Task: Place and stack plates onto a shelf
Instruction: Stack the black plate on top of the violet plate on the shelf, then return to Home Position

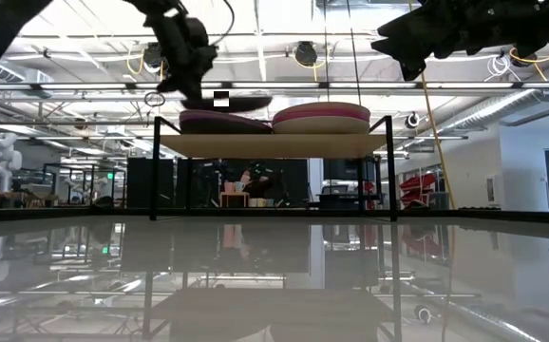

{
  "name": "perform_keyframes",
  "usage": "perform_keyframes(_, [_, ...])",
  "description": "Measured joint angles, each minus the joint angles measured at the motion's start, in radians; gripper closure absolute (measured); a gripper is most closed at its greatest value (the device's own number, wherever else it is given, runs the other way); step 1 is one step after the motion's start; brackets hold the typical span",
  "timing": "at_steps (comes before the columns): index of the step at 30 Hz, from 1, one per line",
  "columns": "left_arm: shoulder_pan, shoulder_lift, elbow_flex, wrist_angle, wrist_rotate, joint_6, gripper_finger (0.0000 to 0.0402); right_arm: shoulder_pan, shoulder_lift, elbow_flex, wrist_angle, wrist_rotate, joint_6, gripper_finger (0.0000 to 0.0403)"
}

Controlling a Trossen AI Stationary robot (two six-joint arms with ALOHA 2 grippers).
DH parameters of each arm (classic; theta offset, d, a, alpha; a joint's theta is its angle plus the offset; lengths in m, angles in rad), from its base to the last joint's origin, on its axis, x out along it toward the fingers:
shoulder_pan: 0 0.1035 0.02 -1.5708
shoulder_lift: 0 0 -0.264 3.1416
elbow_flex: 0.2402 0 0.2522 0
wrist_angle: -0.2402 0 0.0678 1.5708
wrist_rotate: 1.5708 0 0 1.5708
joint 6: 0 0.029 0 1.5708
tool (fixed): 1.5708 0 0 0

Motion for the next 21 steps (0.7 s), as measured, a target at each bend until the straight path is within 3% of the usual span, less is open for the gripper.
perform_keyframes(11, [0.001,0.061,-0.008,0.038,-0.049,0.004,0.0388,0.0,0.0,0.0,0.0,0.0,0.0,0.0264])
perform_keyframes(21, [-0.012,0.059,-0.008,0.03,-0.059,0.057,0.0241,0.0,0.0,0.0,0.0,0.0,0.0,0.0264])
